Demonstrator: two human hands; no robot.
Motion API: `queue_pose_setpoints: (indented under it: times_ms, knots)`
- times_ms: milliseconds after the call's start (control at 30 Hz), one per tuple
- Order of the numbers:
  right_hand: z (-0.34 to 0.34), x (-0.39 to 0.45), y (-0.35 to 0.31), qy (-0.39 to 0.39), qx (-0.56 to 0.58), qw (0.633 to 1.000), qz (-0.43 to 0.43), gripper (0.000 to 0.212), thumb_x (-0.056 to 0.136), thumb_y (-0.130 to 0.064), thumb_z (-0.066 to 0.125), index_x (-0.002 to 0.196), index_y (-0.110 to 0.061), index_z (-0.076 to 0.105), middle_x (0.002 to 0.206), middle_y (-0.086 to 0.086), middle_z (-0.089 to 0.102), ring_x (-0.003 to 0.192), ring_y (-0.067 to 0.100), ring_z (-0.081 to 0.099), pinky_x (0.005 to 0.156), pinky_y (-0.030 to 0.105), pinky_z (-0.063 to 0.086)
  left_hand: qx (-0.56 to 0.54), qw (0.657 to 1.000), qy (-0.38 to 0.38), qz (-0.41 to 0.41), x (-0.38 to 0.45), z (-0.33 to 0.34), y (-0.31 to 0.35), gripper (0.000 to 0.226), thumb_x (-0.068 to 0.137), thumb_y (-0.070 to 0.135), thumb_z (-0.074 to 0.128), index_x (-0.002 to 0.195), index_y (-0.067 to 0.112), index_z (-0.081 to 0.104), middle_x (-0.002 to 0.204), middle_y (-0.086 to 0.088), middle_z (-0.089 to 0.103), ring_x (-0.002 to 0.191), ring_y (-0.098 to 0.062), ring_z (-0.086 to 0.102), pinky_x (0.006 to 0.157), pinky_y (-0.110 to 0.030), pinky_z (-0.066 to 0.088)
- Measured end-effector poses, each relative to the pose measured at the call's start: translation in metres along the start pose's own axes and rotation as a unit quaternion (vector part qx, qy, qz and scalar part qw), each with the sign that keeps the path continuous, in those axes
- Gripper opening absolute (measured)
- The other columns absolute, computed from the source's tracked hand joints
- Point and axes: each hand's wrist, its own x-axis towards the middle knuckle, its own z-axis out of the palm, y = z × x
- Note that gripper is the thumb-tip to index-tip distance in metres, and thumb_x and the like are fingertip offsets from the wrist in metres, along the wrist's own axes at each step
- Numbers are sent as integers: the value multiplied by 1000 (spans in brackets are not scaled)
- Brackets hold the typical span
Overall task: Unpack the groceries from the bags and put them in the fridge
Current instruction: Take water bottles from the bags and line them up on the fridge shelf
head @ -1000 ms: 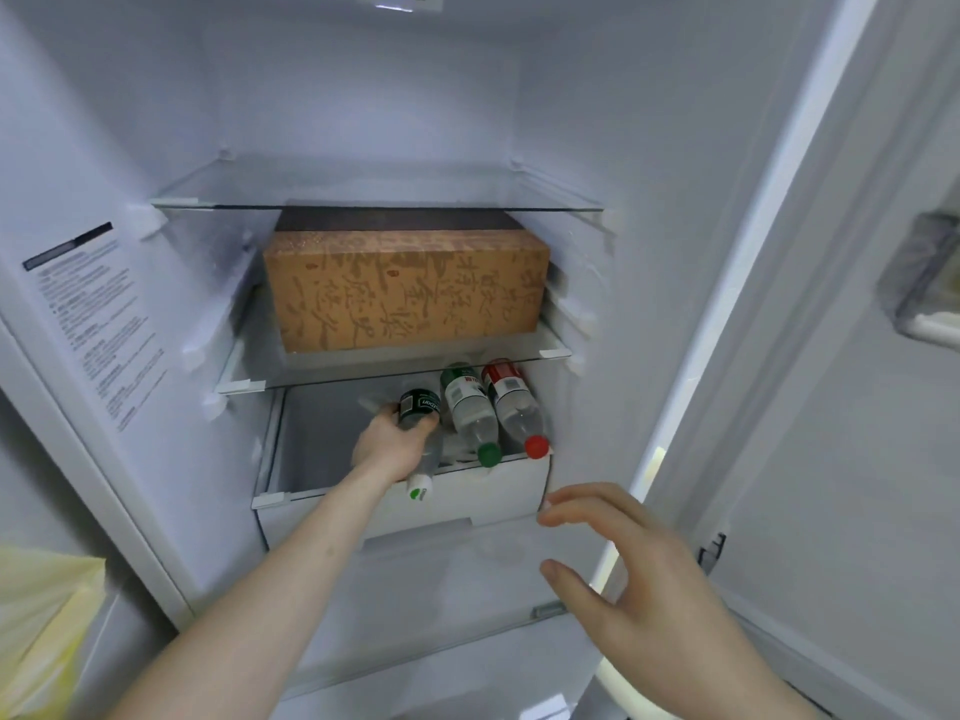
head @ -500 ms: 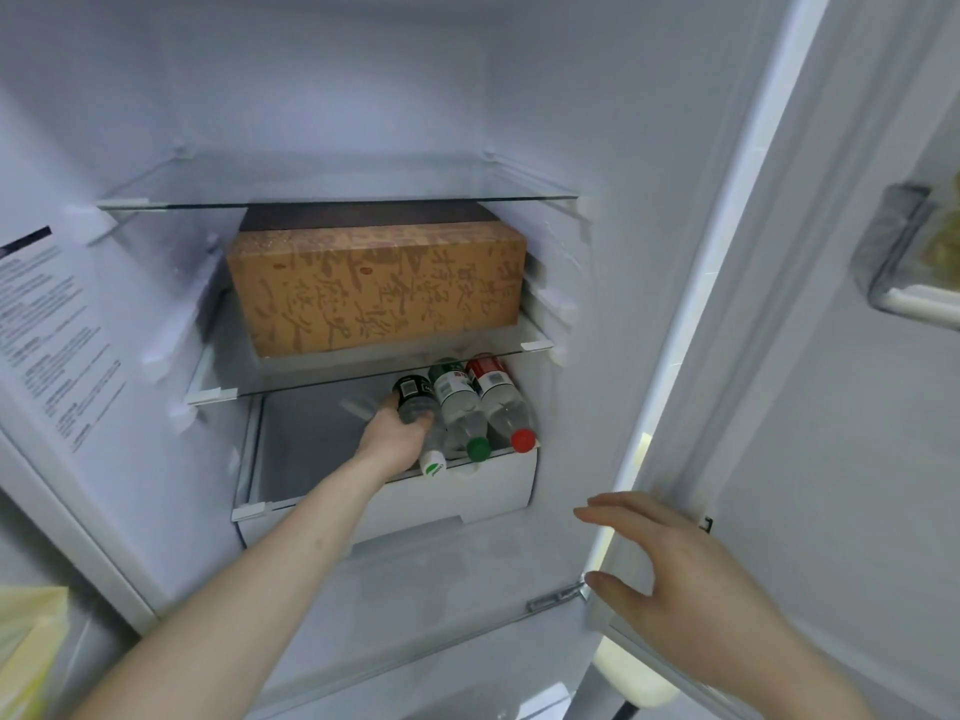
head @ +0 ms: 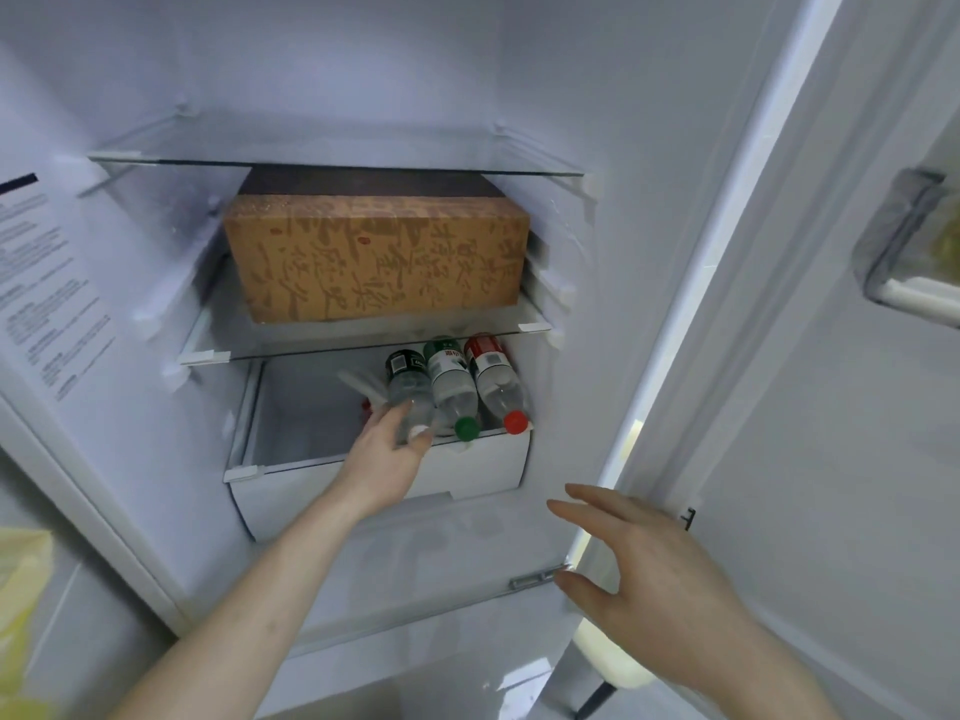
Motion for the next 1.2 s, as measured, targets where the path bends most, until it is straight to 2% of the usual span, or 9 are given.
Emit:
queue_pose_setpoints:
  times_ms: [167, 300, 400, 567, 833, 900, 967, 1067, 1200]
  knots:
    - [-3, -3, 2, -7, 10, 1000, -29, 62, 98, -59, 54, 154, -53, 30, 162, -35, 17, 147, 1, 28, 115, 17, 19, 14, 1000, 2, 5, -39, 0, -1, 57, 102, 40, 56, 155, 27, 40, 169, 1, 23, 155, -14, 20, 125, -31, 17]
    - [-3, -5, 8, -13, 10, 997, -72, 62, 96, -59, 55, 154, -52, 32, 163, -32, 19, 146, 3, 32, 117, 22, 18, 77, 995, 53, 34, -98, -2, 12, 55, 103, 38, 55, 155, 32, 39, 169, 11, 17, 155, -10, 17, 114, -15, 14]
    - [-3, -8, 10, -14, 20, 994, -104, 64, 96, -59, 57, 154, -51, 31, 164, -31, 16, 146, 4, 30, 121, 24, 13, 125, 989, 75, 37, -154, 0, 12, 56, 103, 40, 52, 155, 37, 34, 169, 19, 6, 154, -8, 11, 120, -21, 13]
    - [9, -34, 5, -25, 77, 977, -199, 75, 95, -57, 58, 158, -53, 17, 167, -30, -7, 156, 0, 1, 129, 35, -6, 188, 972, 143, 2, -259, 14, 8, 57, 101, 39, 53, 155, 40, 32, 167, 25, -3, 153, -2, 3, 126, -29, 18]
    - [66, -84, -45, -204, 93, 918, -328, 83, 97, -54, 60, 160, -49, 6, 165, -25, -25, 158, 12, -12, 130, 40, 5, 265, 938, 193, -116, -425, 42, -3, 57, 101, 46, 45, 156, 38, 32, 168, 22, -8, 155, -4, -7, 122, -19, 2]
    - [73, -98, -58, -237, 74, 900, -357, 86, 96, -56, 59, 160, -48, 2, 166, -22, -27, 158, 13, -16, 130, 41, 2, 307, 917, 210, -147, -463, 48, -3, 63, 93, 46, 54, 153, 37, 36, 171, 12, 2, 158, -16, 3, 124, -29, 17]
    - [78, -112, -73, -254, 61, 885, -385, 89, 95, -58, 59, 160, -49, -2, 166, -20, -28, 158, 15, -17, 130, 43, 4, 332, 897, 218, -194, -495, 52, -1, 74, 85, 41, 69, 152, 34, 38, 172, 3, 9, 157, -26, 11, 114, -45, 37]
    - [85, -136, -97, -276, 49, 860, -426, 91, 94, -61, 58, 159, -50, -5, 166, -22, -26, 158, 14, -16, 130, 44, 7, 353, 868, 231, -263, -532, 56, 1, 78, 79, 47, 65, 151, 27, 43, 171, -4, 12, 154, -32, 15, 106, -53, 45]
    - [101, -176, -136, -319, 50, 815, -481, 90, 92, -64, 59, 159, -51, -1, 165, -26, -25, 158, 11, -13, 129, 44, 14, 308, 857, 277, -308, -581, 60, 11, 75, 91, 50, 47, 160, 34, 23, 169, 8, -21, 156, -20, -17, 122, -48, 19]
